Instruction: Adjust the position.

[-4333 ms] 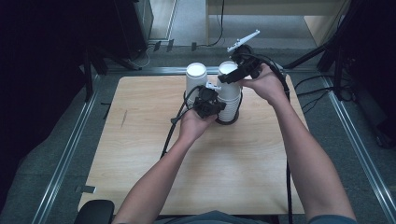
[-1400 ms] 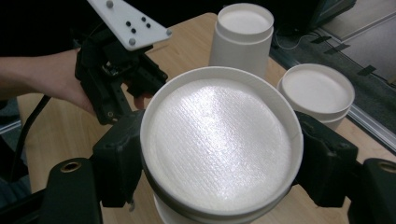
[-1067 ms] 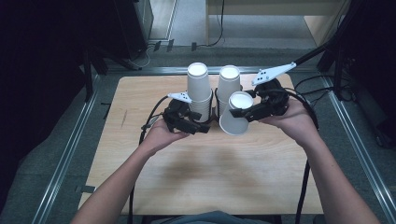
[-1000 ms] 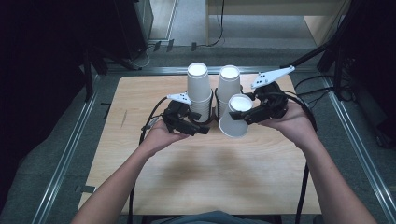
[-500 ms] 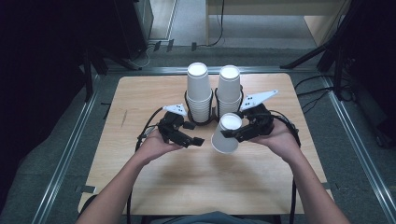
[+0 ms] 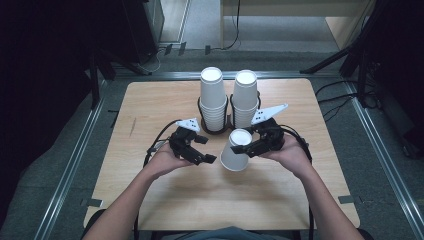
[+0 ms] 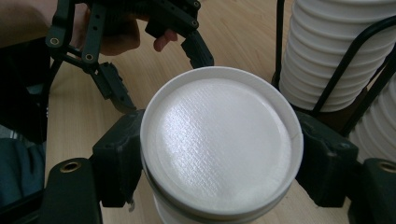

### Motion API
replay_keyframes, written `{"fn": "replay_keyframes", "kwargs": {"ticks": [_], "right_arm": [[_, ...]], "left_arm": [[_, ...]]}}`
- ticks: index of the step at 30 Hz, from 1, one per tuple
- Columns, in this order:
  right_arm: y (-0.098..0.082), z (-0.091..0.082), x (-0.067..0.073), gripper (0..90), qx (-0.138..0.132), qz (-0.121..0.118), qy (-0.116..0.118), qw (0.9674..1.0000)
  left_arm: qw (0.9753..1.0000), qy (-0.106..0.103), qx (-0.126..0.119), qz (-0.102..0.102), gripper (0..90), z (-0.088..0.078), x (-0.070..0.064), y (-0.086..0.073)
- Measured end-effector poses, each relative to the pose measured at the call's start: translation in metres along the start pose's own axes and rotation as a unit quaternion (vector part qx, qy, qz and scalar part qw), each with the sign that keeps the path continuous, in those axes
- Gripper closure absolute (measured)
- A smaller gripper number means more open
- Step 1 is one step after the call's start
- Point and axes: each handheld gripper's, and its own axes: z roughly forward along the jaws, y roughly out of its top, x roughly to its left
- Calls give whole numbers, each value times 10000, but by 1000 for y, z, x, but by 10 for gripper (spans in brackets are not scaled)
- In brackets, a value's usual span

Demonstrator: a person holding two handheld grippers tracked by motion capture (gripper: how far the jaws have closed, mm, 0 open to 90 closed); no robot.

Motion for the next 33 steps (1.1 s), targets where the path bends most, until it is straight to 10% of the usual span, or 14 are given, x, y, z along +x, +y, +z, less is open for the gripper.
{"fn": "replay_keyframes", "kwargs": {"ticks": [33], "right_arm": [[13,17,10,257,-600,63,694,9958]], "left_arm": [[9981,-431,-295,327,87,25,-11,6]]}}
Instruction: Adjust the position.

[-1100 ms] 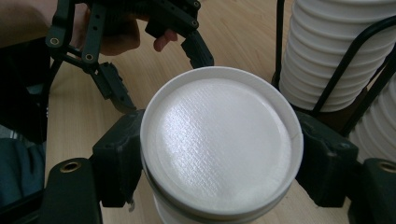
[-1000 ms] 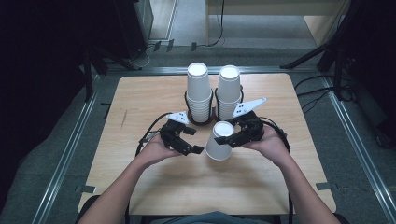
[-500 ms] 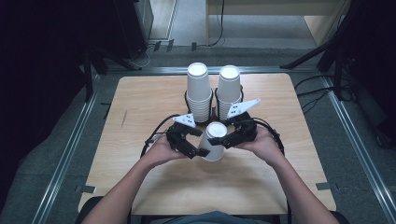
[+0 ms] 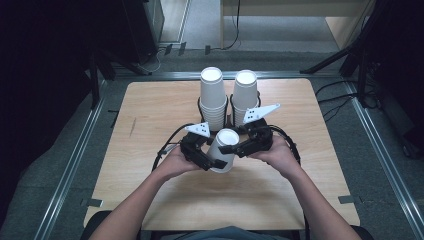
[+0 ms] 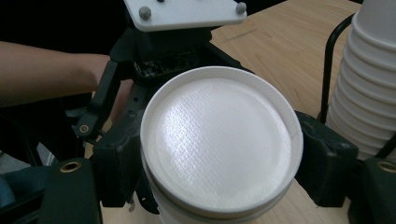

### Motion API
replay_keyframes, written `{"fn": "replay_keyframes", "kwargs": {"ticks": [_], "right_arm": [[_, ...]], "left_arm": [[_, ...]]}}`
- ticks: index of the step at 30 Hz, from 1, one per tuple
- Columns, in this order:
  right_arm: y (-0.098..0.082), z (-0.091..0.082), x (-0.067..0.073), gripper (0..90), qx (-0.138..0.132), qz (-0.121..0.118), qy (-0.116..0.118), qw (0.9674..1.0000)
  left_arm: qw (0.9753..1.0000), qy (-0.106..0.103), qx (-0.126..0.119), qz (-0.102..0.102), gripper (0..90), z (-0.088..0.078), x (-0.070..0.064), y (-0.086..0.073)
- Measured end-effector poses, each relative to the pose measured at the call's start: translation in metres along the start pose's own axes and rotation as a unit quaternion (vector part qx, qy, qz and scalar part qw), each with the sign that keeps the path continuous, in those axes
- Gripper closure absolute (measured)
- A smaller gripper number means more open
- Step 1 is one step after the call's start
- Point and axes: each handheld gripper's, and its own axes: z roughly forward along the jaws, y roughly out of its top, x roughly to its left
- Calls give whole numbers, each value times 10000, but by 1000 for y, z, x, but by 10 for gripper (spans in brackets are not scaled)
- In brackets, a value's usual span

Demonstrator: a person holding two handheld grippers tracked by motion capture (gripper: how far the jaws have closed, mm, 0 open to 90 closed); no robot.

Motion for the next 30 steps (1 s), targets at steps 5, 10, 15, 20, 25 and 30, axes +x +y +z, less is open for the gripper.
{"fn": "replay_keyframes", "kwargs": {"ticks": [5,10,15,20,25,30], "right_arm": [[-2,1,-1,258,45,94,41,9999],[-3,3,-2,256,86,183,139,9997],[-3,2,-6,240,108,305,236,9992],[-4,-2,-5,196,411,155,78,9990],[-10,-8,-6,203,646,4,72,9979],[-19,-10,-7,217,833,-120,-11,9965]], "left_arm": [[9998,-5,50,195,132,-1,-3,0],[9994,-57,201,285,177,-4,-3,2],[9988,-42,330,348,196,-7,-3,5],[9991,59,369,216,195,-17,1,6],[9979,218,553,263,186,-25,1,9],[9964,249,770,243,187,-29,4,11]]}}
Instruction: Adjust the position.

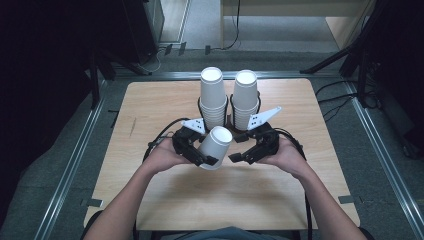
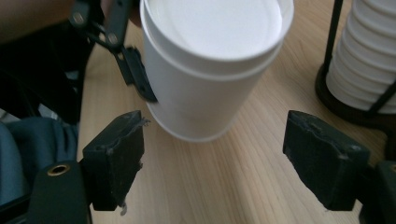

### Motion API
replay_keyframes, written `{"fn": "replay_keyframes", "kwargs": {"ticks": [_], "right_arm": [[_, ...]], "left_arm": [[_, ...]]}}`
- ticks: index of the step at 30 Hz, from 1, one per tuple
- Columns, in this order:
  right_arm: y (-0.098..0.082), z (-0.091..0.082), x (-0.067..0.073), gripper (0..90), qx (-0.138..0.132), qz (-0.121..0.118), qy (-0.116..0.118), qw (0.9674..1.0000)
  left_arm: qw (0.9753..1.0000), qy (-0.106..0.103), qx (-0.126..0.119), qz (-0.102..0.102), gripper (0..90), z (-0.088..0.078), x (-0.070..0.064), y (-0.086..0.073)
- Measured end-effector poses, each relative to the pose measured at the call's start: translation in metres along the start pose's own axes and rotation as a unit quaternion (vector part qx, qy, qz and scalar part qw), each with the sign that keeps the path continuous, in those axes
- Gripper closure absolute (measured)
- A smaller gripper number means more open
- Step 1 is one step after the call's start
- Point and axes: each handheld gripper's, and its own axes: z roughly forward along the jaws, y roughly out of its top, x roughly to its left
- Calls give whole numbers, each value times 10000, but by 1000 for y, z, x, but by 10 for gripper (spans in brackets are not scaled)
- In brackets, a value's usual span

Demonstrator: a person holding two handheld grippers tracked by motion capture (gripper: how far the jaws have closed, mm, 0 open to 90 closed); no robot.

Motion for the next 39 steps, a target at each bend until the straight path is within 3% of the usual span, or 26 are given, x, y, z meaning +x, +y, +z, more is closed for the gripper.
{"fn": "replay_keyframes", "kwargs": {"ticks": [8,14,16,17,19,22,27,31,34,39], "right_arm": [[-8,-5,-1,229,156,-43,-145,9998],[-10,-6,-5,232,103,14,-173,9998],[-10,-5,-7,233,86,-26,-162,9998],[-11,-4,-8,233,83,-24,-172,9998],[-11,-2,-9,232,94,-10,-196,9998],[-11,0,-9,232,83,-45,-204,9997],[-10,2,-7,233,61,-148,-194,9997],[-9,3,-5,232,64,-192,-196,9996],[-9,3,-5,232,25,-222,-173,9996],[-7,8,-2,224,87,-266,-72,9996]], "left_arm": [[9995,116,300,-65,187,-4,8,1],[9983,75,584,45,186,-2,12,10],[9965,292,736,279,183,-2,11,13],[9966,302,716,272,183,-2,11,14],[9976,180,629,242,185,-2,11,16],[9943,213,981,358,185,4,8,19],[9914,87,1212,479,185,15,5,18],[9910,-22,1250,477,184,20,4,17],[9900,-67,1251,643,181,23,2,18],[9886,-163,1320,699,180,31,-2,18]]}}
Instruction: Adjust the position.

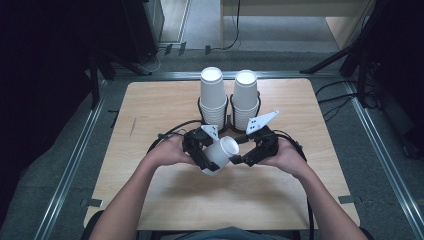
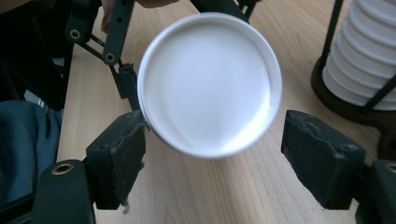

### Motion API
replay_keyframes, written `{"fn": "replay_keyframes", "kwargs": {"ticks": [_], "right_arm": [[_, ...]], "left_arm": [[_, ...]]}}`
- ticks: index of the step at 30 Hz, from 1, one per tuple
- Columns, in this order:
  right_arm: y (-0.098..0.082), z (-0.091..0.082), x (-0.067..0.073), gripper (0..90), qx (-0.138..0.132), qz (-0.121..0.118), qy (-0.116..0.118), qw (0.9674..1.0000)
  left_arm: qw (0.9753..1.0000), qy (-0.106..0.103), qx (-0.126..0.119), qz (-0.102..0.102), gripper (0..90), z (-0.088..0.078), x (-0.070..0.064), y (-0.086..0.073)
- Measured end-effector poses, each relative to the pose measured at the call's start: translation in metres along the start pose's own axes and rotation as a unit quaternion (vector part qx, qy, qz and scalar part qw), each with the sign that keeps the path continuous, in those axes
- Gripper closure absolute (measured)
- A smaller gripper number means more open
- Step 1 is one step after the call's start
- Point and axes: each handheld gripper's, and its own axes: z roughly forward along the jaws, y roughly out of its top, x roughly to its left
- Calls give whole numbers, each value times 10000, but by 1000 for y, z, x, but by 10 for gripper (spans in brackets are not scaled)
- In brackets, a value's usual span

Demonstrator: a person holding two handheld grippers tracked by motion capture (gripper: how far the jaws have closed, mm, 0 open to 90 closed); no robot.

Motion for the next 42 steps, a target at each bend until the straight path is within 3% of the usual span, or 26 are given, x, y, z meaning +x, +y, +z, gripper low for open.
{"fn": "replay_keyframes", "kwargs": {"ticks": [9,13,18,21,26,31,42], "right_arm": [[6,14,4,213,200,-31,142,9997],[7,17,7,233,228,-159,166,9995],[8,16,7,245,292,-95,200,9993],[8,14,8,247,253,-214,134,9994],[9,11,9,249,211,-201,157,9995],[8,9,9,249,182,-243,112,9995],[5,-3,6,249,38,-170,20,9998]], "left_arm": [[9998,-44,85,172,176,7,-4,3],[9997,-67,89,225,174,8,-5,3],[9997,1,52,259,162,8,-6,2],[9994,106,-52,316,150,6,-8,2],[9996,93,-186,184,122,5,-9,1],[9992,239,-316,23,10,2,-8,1],[9971,209,-726,-96,0,-8,-5,-6]]}}
